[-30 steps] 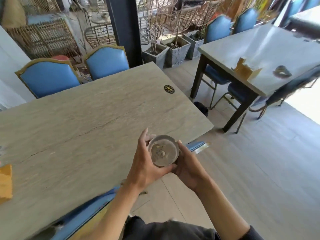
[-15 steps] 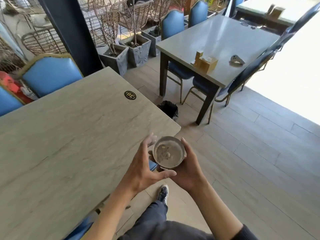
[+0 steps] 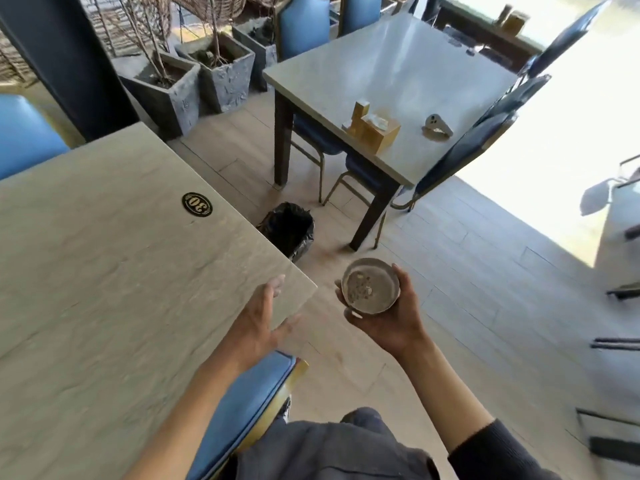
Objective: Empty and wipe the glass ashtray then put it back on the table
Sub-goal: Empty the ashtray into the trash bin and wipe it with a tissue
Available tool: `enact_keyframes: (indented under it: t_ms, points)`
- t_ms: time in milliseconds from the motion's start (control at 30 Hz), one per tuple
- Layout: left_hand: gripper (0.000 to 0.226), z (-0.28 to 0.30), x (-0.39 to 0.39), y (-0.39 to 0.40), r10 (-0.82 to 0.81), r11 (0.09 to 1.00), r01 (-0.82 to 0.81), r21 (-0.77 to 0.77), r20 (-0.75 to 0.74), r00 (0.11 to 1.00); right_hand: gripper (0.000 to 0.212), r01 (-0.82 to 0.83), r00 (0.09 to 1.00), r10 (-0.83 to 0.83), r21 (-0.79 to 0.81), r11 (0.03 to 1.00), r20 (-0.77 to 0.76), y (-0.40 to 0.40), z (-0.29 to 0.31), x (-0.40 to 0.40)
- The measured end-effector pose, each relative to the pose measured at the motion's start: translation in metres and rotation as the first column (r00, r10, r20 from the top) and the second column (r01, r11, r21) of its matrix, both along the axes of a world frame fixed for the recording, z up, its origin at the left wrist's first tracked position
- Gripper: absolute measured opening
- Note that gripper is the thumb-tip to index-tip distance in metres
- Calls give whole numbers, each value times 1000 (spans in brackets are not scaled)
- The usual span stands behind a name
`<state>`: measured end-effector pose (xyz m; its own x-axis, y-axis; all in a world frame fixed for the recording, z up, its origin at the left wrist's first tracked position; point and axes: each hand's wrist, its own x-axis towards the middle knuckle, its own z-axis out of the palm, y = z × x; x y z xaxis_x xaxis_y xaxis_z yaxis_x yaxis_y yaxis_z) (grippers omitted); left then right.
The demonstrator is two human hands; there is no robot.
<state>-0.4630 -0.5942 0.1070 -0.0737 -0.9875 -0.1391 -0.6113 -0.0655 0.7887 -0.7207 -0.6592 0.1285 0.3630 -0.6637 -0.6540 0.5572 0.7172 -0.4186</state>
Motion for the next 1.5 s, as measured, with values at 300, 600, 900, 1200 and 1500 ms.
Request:
enact_keyframes:
  t_ms: [300,600,900,1200,1500]
  points:
    - [71,-43,-42,-86,53,986,-61,155,60,997,69,-56,998,58,59,997,-30,-118,-34,-52]
    - [63,-53,-137,-169,260,943,-271,191,82,962,80,-254,967,251,83,964,46,-242,-51,-109]
    - [66,-58,-158,-220,344,897,-366,249,129,930,88,-397,915,382,134,908,126,-338,-77,-104]
    - [62,-85,-106,-290,483,828,-501,251,133,865,74,-503,863,501,169,847,59,-437,-94,-29]
    - [61,-136,-56,-379,485,775,-501,387,144,862,76,-577,800,598,225,785,-38,-529,-135,44]
